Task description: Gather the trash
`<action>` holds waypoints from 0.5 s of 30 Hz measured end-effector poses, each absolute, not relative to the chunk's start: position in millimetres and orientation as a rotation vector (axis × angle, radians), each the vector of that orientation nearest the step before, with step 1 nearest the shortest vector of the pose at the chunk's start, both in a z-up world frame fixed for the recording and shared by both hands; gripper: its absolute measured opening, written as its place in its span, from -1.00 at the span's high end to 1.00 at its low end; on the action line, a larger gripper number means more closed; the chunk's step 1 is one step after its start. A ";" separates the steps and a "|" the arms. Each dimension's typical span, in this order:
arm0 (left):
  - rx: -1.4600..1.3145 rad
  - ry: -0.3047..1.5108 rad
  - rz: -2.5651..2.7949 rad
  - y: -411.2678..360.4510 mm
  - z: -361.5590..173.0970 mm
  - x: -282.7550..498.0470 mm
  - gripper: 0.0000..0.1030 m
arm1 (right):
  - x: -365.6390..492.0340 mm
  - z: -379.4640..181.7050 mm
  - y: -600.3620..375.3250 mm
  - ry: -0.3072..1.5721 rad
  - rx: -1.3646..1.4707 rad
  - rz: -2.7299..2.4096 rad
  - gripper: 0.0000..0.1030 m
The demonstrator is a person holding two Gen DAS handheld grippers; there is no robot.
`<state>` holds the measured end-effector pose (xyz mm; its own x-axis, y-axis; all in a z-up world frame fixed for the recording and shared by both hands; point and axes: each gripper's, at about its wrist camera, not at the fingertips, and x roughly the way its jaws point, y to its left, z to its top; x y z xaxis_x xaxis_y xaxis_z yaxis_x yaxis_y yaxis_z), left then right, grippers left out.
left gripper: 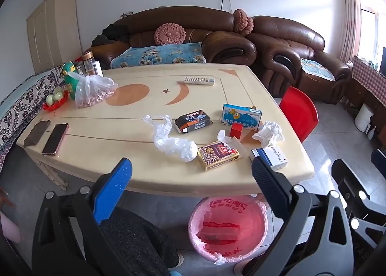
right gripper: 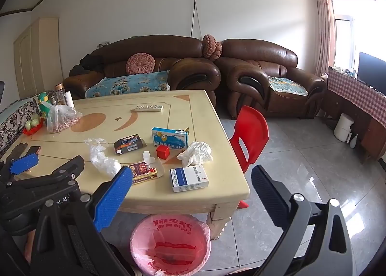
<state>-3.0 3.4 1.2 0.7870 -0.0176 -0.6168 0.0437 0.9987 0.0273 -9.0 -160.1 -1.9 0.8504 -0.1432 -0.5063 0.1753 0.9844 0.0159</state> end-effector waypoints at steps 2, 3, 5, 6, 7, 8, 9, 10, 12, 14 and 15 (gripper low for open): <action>0.040 0.666 -0.031 3.1 0.2 -3.0 -0.88 | -9.8 -3.0 -159.8 0.528 0.061 -0.168 -0.88; 0.039 0.669 -0.031 3.1 -0.9 -3.2 -0.89 | -9.8 -3.2 -159.8 0.529 0.061 -0.168 -0.88; 0.034 0.674 -0.033 3.2 -3.4 -3.4 -0.89 | -9.2 -2.4 -160.1 0.528 0.062 -0.167 -0.88; 0.033 0.676 -0.032 3.1 -4.2 -3.4 -0.89 | -9.2 -2.3 -160.1 0.528 0.062 -0.168 -0.88; 0.034 0.677 -0.030 2.5 -5.6 -4.3 -0.88 | -9.0 -2.4 -160.0 0.527 0.062 -0.167 -0.88; 0.033 0.678 -0.029 3.1 -5.2 -3.3 -0.88 | -8.8 -2.4 -160.0 0.528 0.062 -0.168 -0.88; 0.032 0.679 -0.031 3.7 -4.7 -2.7 -0.88 | -8.7 -2.5 -160.0 0.529 0.062 -0.167 -0.88; 0.031 0.679 -0.030 3.3 -5.9 -3.4 -0.88 | -8.5 -2.5 -160.0 0.529 0.062 -0.167 -0.88; 0.030 0.680 -0.032 4.2 -4.7 -2.4 -0.88 | -10.8 -1.8 -158.5 0.529 0.061 -0.166 -0.88; 0.032 0.679 -0.030 4.1 -5.2 -2.5 -0.88 | -12.2 -2.8 -158.2 0.528 0.060 -0.166 -0.88; 0.033 0.678 -0.030 4.0 -5.7 -2.8 -0.88 | -11.1 -2.8 -158.0 0.528 0.061 -0.167 -0.88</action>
<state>-2.8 4.0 -5.7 0.7782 -0.0165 -0.6278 0.0384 0.9990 0.0212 -11.1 -158.0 -2.8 0.8505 -0.1430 -0.5061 0.1745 0.9846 0.0150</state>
